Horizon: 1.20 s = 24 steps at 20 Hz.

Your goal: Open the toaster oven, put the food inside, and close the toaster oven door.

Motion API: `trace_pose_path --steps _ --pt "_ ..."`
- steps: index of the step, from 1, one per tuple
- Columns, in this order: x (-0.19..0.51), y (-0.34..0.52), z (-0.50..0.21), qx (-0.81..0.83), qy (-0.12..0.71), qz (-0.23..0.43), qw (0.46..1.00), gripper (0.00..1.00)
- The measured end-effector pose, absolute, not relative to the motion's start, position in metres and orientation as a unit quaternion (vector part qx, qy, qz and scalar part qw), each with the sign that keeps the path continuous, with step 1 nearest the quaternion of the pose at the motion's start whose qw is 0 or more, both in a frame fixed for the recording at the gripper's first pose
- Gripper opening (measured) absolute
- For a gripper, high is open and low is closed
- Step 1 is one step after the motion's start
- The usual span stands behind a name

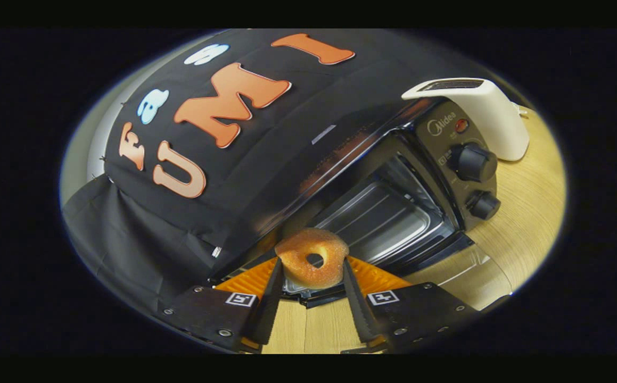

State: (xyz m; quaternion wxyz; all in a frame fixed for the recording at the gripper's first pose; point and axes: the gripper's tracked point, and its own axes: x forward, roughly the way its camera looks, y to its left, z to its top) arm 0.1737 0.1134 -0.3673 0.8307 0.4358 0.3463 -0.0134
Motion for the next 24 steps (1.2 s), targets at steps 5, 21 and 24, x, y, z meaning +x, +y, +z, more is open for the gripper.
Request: trace_pose_path --steps 5,21,24 --pt "0.192 0.103 -0.381 0.375 0.332 -0.035 0.865 0.61" --pt "0.098 0.101 -0.333 0.168 0.363 0.025 0.916 0.97" --pt "0.057 0.108 -0.327 0.124 0.379 0.041 0.916 0.97"
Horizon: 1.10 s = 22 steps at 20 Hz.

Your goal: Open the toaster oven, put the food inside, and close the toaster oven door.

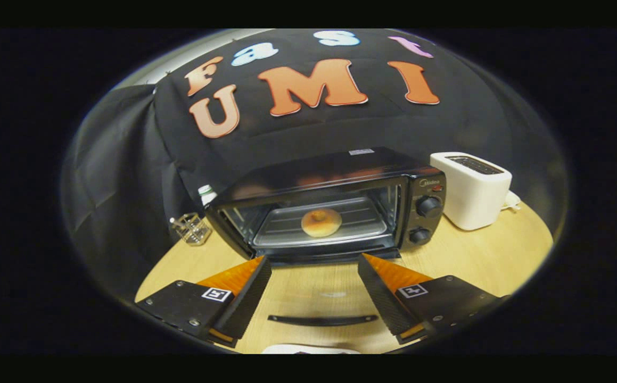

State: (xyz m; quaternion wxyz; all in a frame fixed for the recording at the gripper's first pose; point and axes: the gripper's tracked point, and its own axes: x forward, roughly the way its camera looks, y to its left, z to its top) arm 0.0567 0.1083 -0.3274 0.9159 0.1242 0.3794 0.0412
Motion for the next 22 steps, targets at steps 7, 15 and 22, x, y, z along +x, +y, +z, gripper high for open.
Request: trace_pose_path --steps 7,15,22 --pt "-0.023 0.122 -0.357 0.066 0.441 0.074 0.892 0.98" --pt "-0.054 0.128 -0.399 0.062 0.494 0.071 0.864 0.98" --pt "-0.048 0.129 -0.423 0.042 0.517 0.045 0.854 0.98"
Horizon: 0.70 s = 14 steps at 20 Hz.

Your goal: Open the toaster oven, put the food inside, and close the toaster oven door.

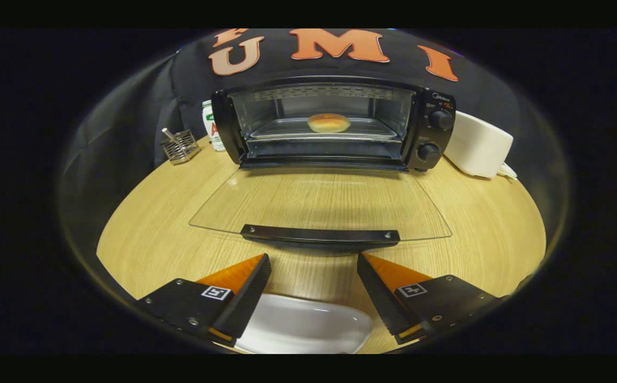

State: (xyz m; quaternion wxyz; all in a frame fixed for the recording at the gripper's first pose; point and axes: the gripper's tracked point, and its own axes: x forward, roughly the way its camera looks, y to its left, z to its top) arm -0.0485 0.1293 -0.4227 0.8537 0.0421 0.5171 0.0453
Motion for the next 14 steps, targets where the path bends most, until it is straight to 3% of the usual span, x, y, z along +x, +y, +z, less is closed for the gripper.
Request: trace_pose_path --steps 14 --pt "0.012 0.116 -0.343 0.012 0.399 0.021 0.917 0.93"
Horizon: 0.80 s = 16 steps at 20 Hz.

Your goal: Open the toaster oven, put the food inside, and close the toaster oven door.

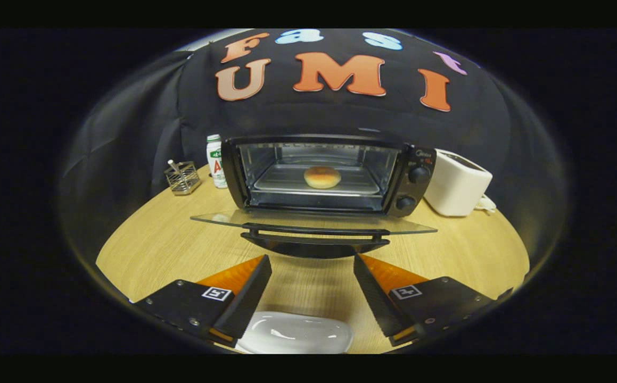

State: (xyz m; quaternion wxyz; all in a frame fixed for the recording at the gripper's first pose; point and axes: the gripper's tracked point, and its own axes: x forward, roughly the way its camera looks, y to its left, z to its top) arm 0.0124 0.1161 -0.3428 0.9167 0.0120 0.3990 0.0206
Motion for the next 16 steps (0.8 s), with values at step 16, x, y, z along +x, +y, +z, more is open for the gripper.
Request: trace_pose_path --steps 16 --pt "0.127 0.112 -0.287 -0.008 0.287 0.013 0.958 0.94"
